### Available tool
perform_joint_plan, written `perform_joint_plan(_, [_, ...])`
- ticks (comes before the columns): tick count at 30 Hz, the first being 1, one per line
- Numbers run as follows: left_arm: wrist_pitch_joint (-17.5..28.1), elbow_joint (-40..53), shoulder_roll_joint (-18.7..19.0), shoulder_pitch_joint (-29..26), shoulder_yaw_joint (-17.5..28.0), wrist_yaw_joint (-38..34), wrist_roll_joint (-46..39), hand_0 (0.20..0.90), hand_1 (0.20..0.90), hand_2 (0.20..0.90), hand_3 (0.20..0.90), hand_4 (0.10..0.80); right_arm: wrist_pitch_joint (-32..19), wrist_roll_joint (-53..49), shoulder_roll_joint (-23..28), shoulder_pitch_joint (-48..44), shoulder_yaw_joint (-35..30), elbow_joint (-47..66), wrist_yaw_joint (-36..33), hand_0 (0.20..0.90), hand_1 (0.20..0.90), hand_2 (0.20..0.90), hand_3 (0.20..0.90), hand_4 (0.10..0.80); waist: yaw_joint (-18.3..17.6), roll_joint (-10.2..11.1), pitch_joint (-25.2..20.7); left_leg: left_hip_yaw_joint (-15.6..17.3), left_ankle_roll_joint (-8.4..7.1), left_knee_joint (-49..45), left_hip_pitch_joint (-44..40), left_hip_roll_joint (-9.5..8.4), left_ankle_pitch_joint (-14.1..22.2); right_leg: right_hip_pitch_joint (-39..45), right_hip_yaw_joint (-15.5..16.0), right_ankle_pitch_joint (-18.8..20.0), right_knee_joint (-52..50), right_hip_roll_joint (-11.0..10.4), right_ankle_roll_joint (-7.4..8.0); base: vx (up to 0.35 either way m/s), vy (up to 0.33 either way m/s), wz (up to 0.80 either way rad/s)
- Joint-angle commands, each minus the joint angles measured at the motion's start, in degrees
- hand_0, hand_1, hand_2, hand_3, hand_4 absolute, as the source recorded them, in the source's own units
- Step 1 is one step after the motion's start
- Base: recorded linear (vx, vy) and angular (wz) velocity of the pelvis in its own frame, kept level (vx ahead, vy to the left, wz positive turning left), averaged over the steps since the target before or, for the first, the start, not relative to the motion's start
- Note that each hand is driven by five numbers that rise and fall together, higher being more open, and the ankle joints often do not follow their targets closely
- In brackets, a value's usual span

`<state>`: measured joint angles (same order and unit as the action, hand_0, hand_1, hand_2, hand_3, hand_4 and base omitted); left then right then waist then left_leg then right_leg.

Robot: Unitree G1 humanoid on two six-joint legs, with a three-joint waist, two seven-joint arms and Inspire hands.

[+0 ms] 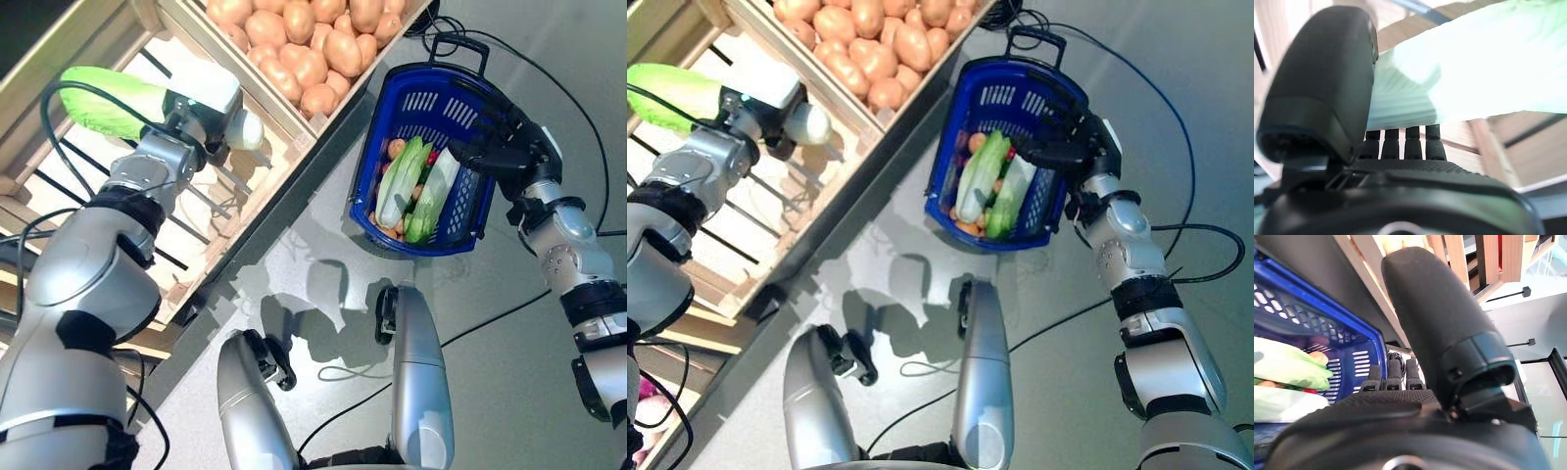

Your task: Put vegetables into the basket

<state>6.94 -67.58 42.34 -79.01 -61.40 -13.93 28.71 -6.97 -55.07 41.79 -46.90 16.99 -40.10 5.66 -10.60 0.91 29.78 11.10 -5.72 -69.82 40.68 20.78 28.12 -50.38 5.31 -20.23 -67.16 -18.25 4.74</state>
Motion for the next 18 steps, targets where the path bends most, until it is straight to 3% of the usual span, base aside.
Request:
perform_joint_plan(1, [2.27, 0.59, 4.9, 3.65, 5.64, -6.55, -11.74, 0.3, 0.3, 0.3, 0.3, 0.4, -4.59, -2.97, -4.12, 1.72, -3.7, 1.66, 0.69, 0.9, 0.9, 0.9, 0.9, 0.8, 1.04, 0.29, -10.51, -2.48, -1.05, 9.99, 0.16, 0.59, -5.34, 8.44, -2.17, 3.03, 9.85, -3.77, 3.38, 0.074, -0.027, -0.03])
perform_joint_plan(6, [7.46, 4.54, 4.96, 10.3, 15.56, -4.32, -20.13, 0.3, 0.3, 0.3, 0.3, 0.4, -3.41, -2.35, -6.29, 4.49, -4.61, 1.85, 1.26, 0.9, 0.9, 0.9, 0.9, 0.8, 2.8, 0.3, -12.92, -1.09, -0.65, 18.19, -7.91, -1.11, -7.89, 16.18, 0.32, 3.5, 15.3, -3.38, 2.73, 0.051, -0.026, 0.08])
perform_joint_plan(8, [9.19, 6.52, 4.51, 13.17, 20.09, -2.13, -26.34, 0.3, 0.3, 0.3, 0.3, 0.4, -2.92, -1.28, -7.14, 4.83, -4.68, 1.92, 2.32, 0.9, 0.9, 0.9, 0.9, 0.8, 3.57, 0.39, -14.11, -0.27, 0.09, 22.21, -10.61, -1.79, -10.52, 19.03, 1.89, 5.25, 18.73, -3.12, 1.93, -0.002, -0.04, 0.08])
perform_joint_plan(10, [10.56, 10.01, 3.16, 17.02, 25.82, 1.24, -33.43, 0.3, 0.3, 0.3, 0.3, 0.4, -2.76, -0.24, -8.91, 5.84, -4.27, 3.06, 2.99, 0.9, 0.9, 0.9, 0.9, 0.8, 4.46, 0.48, -15.38, 0.18, 0.29, 26.19, -14.31, -2.51, -11.87, 22.94, 3.4, 5.79, 22.01, -2.68, 1.61, 0.08, -0.043, 0.05])
perform_joint_plan(13, [11.59, 13.55, 1.36, 21.0, 30.37, 2.79, -37.79, 0.3, 0.3, 0.3, 0.3, 0.4, -2.73, 1.69, -10.78, 7.51, -3.7, 4.58, 3.58, 0.9, 0.9, 0.9, 0.9, 0.8, 5.16, 0.5, -16.74, 0.45, 0.4, 29.9, -17.81, -3.22, -13.09, 26.93, 4.63, 6.45, 25.78, -1.63, 1.29, 0.109, -0.042, 0.06])
perform_joint_plan(14, [12.22, 17.06, -0.37, 24.94, 34.08, 4.33, -40.44, 0.3, 0.3, 0.3, 0.3, 0.4, -1.85, 3.67, -12.15, 9.07, -3.27, 6.31, 4.12, 0.9, 0.9, 0.9, 0.9, 0.8, 5.82, 0.48, -18.13, 0.52, 0.49, 33.35, -20.79, -3.98, -14.32, 30.4, 5.57, 7.13, 29.46, -0.48, 0.99, 0.108, -0.036, 0.09])
perform_joint_plan(18, [12.68, 23.83, -4.59, 33.25, 40.14, 9.02, -49.82, 0.3, 0.3, 0.3, 0.3, 0.4, 0.28, 5.02, -14.14, 12.82, -3.2, 8.95, 5.68, 0.9, 0.9, 0.9, 0.9, 0.8, 7.28, 0.52, -21.38, 1.49, 0.31, 41.85, -27.97, -6.07, -17.58, 38.55, 8.12, 9.35, 39.4, 1.9, 0.85, 0.172, -0.043, 0.08])
